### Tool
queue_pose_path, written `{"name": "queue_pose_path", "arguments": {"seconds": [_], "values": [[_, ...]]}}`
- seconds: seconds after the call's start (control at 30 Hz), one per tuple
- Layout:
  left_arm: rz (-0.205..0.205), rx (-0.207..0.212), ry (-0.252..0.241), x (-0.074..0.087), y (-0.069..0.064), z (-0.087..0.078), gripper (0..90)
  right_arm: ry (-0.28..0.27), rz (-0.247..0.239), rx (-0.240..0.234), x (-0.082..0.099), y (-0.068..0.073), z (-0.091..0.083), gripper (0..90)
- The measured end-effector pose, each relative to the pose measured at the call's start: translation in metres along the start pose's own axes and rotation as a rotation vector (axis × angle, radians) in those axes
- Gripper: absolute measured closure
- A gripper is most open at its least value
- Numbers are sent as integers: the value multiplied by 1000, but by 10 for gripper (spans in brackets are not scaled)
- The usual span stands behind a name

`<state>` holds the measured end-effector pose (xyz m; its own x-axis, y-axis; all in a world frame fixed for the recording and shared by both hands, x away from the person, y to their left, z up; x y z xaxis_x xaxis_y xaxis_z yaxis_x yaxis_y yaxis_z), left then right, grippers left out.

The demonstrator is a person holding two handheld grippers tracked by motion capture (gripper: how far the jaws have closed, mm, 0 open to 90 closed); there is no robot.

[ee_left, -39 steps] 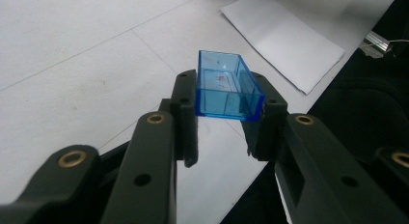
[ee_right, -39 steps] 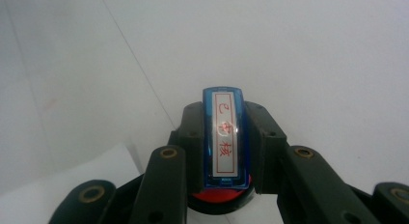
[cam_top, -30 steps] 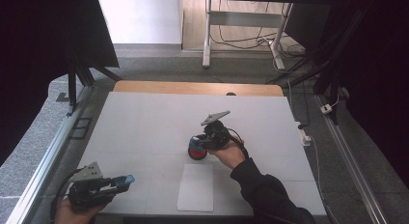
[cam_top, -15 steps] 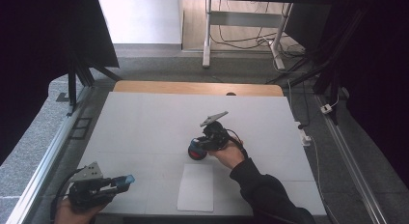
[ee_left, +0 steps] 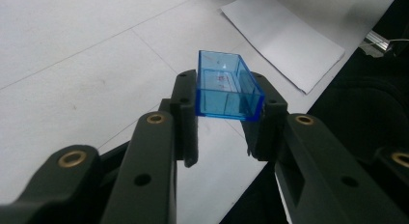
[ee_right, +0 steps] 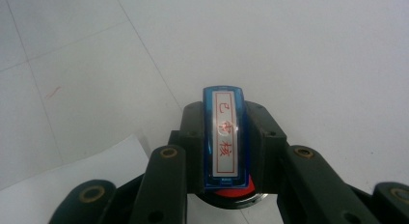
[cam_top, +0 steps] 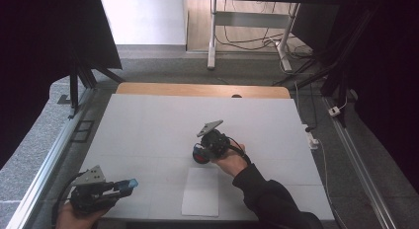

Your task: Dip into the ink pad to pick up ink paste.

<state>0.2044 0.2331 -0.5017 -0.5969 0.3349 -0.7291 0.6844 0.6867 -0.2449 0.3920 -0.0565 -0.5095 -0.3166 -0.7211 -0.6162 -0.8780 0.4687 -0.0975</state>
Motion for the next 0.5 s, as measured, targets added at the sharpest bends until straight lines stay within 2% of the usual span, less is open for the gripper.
{"name": "queue_pose_path", "arguments": {"seconds": [0.2, 0.5], "values": [[0, 2, 2, 0, 0, 0, 684, -6, 32, -26, 1, -4, 0, 714], [-2, 4, 2, 0, 0, 0, 684, -43, 124, -104, 6, -16, 1, 714]]}}
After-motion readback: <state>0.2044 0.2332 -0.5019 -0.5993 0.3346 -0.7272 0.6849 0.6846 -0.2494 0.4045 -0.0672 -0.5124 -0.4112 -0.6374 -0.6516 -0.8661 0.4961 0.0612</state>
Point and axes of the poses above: each handheld gripper's, and its own axes: z roughly forward along the jaws, x roughly out of its underside, y roughly to its left, the point moved 4 cm from there along z, roughly forward along the jaws, and after that the axes turned 2 degrees about x, right-handed, at the moved point
